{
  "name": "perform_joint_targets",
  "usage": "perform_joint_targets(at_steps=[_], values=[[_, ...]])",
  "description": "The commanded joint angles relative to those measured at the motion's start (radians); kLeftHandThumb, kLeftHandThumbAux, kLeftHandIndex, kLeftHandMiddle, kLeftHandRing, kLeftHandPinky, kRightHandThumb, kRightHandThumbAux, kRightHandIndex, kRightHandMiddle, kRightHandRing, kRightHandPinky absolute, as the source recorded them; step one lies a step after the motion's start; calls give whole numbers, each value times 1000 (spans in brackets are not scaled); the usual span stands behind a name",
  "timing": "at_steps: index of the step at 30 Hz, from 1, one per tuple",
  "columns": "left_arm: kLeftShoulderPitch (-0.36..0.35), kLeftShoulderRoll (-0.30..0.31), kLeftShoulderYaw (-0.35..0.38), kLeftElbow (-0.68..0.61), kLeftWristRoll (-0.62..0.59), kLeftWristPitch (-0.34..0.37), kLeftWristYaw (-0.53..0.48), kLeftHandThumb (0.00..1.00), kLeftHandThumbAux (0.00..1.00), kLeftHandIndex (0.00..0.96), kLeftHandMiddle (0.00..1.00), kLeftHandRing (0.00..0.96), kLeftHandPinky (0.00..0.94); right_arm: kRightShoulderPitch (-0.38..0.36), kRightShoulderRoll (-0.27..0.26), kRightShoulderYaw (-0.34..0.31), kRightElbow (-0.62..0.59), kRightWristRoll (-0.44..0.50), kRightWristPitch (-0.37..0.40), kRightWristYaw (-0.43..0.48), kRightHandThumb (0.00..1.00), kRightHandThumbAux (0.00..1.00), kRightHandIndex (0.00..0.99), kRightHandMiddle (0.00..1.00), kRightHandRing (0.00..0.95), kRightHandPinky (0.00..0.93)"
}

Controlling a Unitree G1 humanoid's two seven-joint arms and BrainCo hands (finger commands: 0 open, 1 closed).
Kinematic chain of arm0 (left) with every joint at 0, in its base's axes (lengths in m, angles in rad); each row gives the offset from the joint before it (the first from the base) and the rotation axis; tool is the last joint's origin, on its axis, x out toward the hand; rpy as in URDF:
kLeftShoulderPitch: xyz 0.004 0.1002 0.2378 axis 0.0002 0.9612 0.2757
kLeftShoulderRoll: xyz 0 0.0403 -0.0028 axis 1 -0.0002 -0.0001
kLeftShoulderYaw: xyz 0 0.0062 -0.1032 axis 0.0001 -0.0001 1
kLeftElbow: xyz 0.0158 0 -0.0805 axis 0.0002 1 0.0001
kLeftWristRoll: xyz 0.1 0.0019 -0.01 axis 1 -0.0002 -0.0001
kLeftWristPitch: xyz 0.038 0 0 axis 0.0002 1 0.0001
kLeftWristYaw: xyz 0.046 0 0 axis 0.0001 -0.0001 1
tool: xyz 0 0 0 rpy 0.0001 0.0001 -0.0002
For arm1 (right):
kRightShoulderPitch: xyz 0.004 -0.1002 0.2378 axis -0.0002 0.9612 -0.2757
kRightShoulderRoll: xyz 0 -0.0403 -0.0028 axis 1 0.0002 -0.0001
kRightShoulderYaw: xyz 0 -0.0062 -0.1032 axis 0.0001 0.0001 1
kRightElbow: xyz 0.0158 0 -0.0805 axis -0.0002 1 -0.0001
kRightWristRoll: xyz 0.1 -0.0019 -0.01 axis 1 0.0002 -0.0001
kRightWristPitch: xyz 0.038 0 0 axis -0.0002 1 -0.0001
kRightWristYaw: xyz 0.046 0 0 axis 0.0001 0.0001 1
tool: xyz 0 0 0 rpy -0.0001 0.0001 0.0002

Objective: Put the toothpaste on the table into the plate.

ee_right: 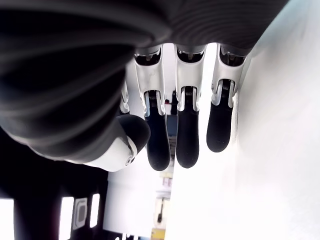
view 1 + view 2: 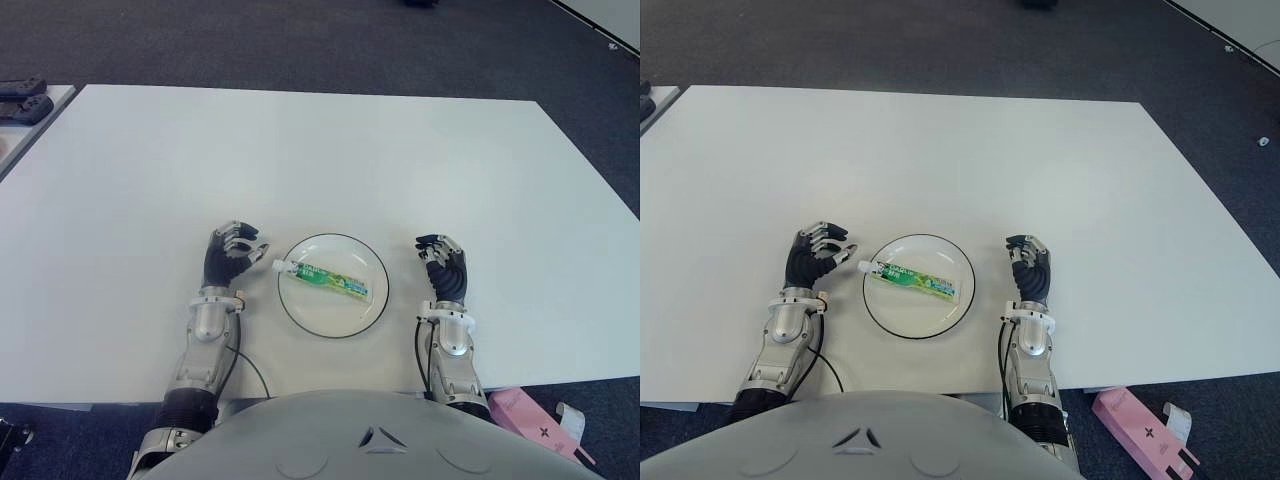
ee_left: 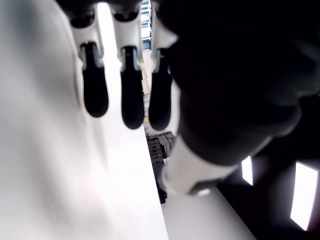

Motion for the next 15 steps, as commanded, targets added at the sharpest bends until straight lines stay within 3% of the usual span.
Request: perform_joint_targets(at_steps=[1,15], values=[[24,-17,-5,-7,-32,22,-30,652,753,433,461,471,494,11,-3,6,7,12,-3,19,724,733,421,434,407,410],[57,-60,-1,-22,-68,-7,-23,714,723,429,478,466,474,19,-9,10,10,42,-18,74,722,735,418,433,407,411]])
